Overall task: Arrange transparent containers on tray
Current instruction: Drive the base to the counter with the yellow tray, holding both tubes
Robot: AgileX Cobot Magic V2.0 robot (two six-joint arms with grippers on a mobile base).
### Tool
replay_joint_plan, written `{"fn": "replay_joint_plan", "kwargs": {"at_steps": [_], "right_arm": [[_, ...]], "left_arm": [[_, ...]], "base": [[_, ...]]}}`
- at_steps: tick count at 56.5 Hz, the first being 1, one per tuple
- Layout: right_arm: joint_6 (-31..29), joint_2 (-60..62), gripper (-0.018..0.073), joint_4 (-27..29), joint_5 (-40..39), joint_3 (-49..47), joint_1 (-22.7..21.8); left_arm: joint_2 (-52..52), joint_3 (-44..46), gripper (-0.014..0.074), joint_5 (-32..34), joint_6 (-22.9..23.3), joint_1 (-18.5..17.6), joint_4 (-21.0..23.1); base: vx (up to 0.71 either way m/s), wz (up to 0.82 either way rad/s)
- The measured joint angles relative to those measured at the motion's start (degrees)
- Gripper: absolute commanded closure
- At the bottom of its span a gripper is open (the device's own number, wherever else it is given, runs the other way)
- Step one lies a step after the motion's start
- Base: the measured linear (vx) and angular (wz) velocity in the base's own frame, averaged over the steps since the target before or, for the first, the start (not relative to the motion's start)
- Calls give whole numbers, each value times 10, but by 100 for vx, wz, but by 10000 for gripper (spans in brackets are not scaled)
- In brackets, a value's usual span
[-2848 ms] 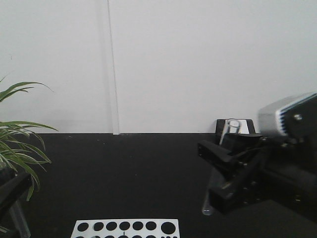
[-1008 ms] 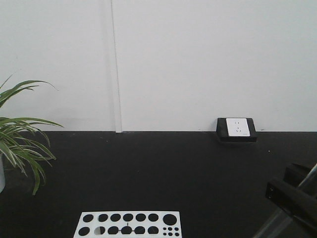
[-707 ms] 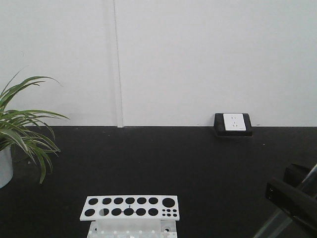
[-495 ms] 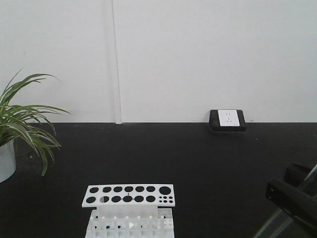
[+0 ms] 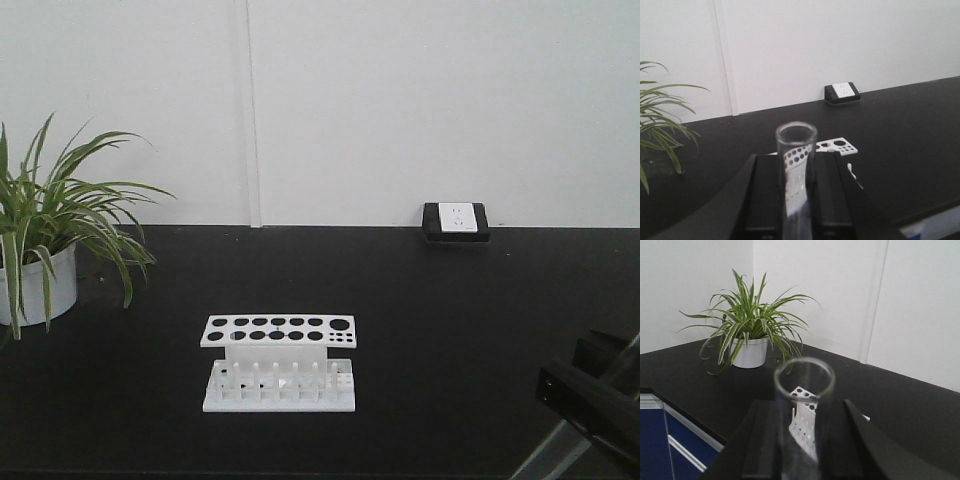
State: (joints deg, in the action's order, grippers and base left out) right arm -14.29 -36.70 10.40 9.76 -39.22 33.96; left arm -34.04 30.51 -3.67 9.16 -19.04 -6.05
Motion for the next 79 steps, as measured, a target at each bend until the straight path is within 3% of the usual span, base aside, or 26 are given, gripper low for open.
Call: {"fn": "replay_joint_plan", "kwargs": {"at_steps": [79], "right_arm": [[0,0,571,0,0,0,0]], "left_arm": [[0,0,461,0,0,0,0]], "base": [[-35,9]]}}
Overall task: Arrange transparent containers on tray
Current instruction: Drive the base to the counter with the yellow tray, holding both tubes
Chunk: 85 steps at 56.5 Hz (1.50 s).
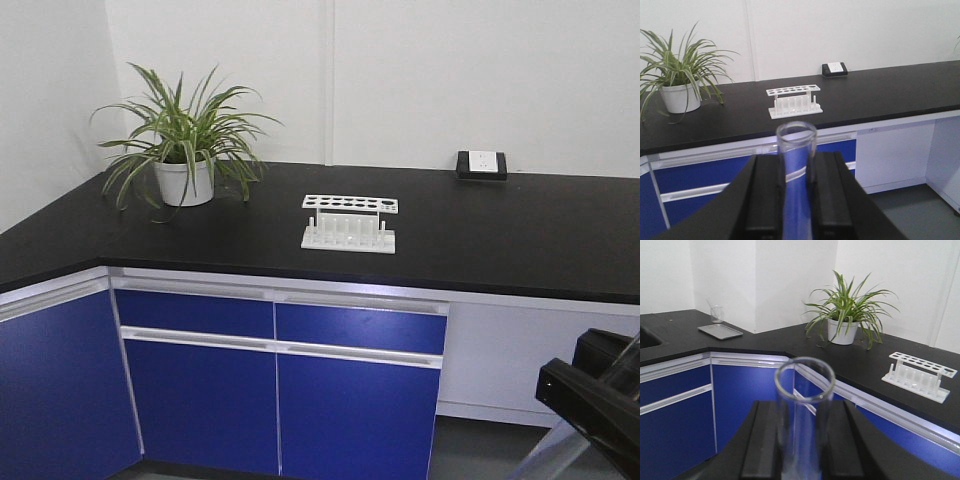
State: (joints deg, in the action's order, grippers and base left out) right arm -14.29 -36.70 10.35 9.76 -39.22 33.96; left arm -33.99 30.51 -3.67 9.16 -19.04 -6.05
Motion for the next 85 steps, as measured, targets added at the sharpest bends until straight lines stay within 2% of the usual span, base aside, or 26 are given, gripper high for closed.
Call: {"fn": "replay_joint_plan", "kwargs": {"at_steps": [26,85], "right_arm": [[0,0,571,0,0,0,0],[0,0,571,0,0,0,0]], "left_arm": [[0,0,461,0,0,0,0],[0,0,461,0,0,0,0]], "base": [[-22,28],[-6,63]]}}
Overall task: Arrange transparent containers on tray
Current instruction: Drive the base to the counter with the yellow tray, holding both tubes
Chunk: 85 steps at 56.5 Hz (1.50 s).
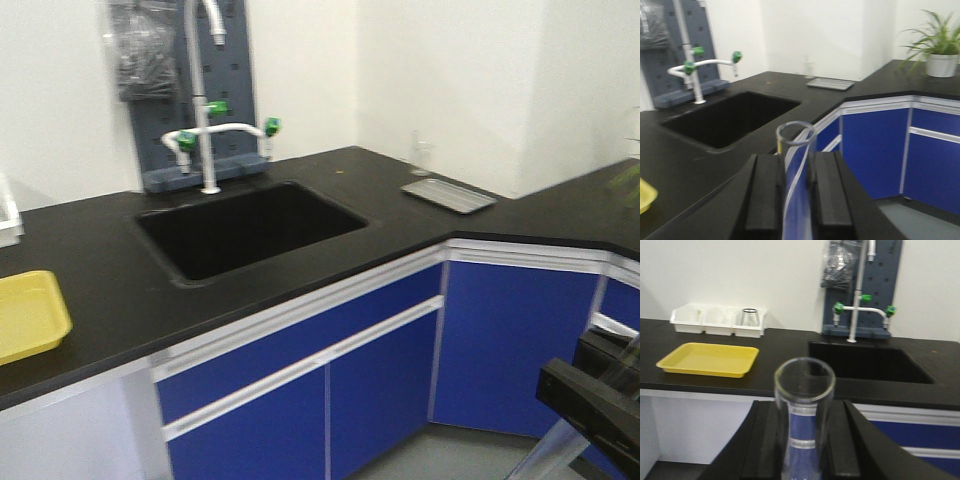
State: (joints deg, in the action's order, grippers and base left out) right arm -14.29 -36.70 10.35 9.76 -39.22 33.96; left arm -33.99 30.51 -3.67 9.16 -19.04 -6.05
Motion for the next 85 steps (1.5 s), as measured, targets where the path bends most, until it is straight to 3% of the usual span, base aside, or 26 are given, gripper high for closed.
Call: {"fn": "replay_joint_plan", "kwargs": {"at_steps": [53,85], "right_arm": [[0,0,571,0,0,0,0],[0,0,571,0,1,0,0]], "left_arm": [[0,0,461,0,0,0,0],[2,0,461,0,0,0,0]], "base": [[13,48],[20,18]]}}
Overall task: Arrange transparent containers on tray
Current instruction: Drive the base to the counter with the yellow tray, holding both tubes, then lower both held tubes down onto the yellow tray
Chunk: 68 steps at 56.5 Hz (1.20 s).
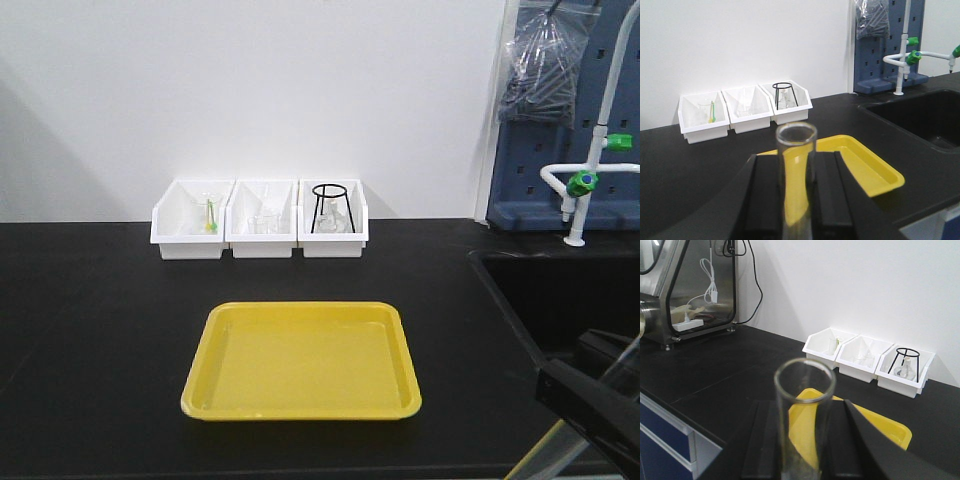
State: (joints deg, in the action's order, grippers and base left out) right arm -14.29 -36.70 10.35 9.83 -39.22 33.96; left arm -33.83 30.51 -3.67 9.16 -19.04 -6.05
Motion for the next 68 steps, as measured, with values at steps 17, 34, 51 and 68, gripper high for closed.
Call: {"fn": "replay_joint_plan", "kwargs": {"at_steps": [17,34,51,68], "right_arm": [[0,0,571,0,0,0,0],[0,0,571,0,0,0,0],[0,0,571,0,0,0,0],[0,0,571,0,1,0,0]], "left_arm": [[0,0,461,0,0,0,0],[0,0,461,0,0,0,0],[0,0,461,0,0,0,0],[0,0,461,0,0,0,0]], "base": [[26,2],[24,3],[18,3],[10,2]]}}
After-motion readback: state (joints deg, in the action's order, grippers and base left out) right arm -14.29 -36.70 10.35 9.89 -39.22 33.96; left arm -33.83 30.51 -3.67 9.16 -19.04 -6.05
